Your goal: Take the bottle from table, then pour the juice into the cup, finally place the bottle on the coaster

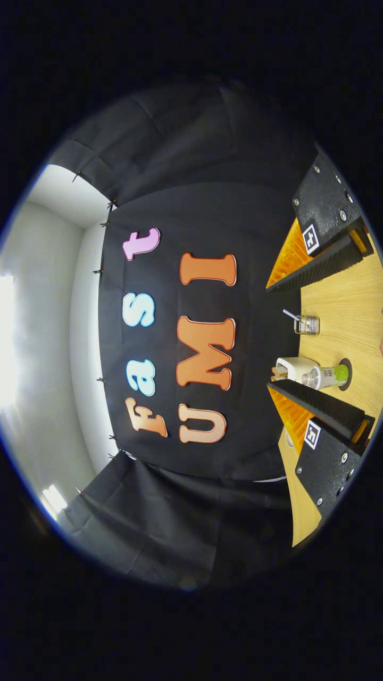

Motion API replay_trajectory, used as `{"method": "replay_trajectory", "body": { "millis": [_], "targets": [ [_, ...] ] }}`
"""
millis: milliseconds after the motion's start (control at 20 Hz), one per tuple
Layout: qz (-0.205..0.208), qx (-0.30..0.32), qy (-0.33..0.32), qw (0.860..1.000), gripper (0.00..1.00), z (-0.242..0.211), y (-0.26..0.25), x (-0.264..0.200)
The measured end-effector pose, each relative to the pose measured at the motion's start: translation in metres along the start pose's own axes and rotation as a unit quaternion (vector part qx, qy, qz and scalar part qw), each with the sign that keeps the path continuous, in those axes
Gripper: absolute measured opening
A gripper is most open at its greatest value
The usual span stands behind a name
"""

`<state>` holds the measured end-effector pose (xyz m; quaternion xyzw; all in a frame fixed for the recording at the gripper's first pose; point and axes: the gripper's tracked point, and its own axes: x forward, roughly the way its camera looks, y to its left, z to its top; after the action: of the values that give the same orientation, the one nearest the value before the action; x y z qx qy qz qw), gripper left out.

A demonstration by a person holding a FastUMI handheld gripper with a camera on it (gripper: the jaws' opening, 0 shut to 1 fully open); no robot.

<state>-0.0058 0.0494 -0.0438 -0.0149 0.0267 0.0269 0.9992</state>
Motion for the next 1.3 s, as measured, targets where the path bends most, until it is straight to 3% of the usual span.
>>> {"method": "replay_trajectory", "body": {
  "millis": [350, 550, 1300],
  "targets": [
    [-0.026, -0.007, -0.047, 0.999, 0.97, 0.031, -0.020, -0.015],
    [-0.004, 0.017, -0.048, 0.999, 0.97, 0.035, -0.013, -0.021],
    [-0.002, 0.017, -0.050, 0.999, 0.97, 0.042, -0.018, -0.015]
  ]
}}
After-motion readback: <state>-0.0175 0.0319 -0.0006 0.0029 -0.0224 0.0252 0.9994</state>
